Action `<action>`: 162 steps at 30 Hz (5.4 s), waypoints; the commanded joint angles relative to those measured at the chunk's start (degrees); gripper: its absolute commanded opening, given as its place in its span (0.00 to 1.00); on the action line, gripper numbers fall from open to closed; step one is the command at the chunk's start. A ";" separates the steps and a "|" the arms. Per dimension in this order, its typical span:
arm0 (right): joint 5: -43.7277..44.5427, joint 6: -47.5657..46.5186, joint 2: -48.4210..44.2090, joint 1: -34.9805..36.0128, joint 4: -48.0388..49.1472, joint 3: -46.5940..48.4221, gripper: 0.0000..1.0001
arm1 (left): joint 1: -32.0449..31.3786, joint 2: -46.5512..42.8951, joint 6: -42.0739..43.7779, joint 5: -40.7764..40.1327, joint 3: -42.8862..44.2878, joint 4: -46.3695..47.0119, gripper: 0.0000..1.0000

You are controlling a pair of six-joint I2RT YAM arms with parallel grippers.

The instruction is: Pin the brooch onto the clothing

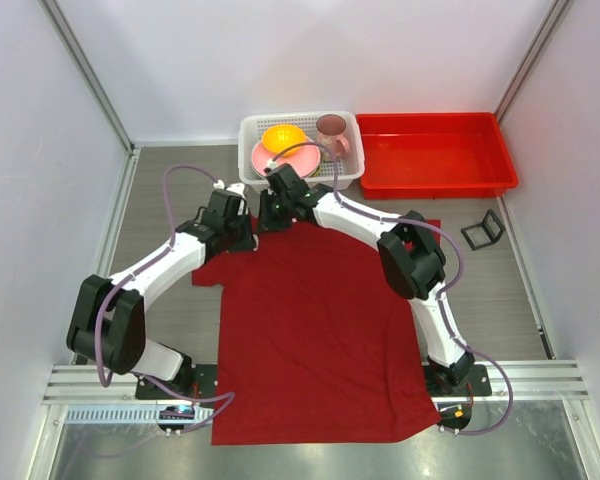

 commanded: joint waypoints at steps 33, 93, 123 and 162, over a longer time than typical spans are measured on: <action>-34.39 -47.26 -23.39 -15.24 17.39 -28.53 0.62 | 9.11 3.44 24.29 44.90 2.14 13.12 0.00; -48.55 -61.19 -31.40 -10.15 16.87 -33.56 0.01 | 6.92 -1.57 51.40 58.02 1.71 1.84 0.42; -48.46 -63.91 -30.53 -9.97 12.30 -30.31 0.43 | 7.00 -1.31 50.87 60.66 3.28 1.69 0.00; -48.90 -67.87 -28.68 -7.95 10.19 -29.43 0.29 | 6.39 -0.87 51.57 62.76 4.43 -0.16 0.00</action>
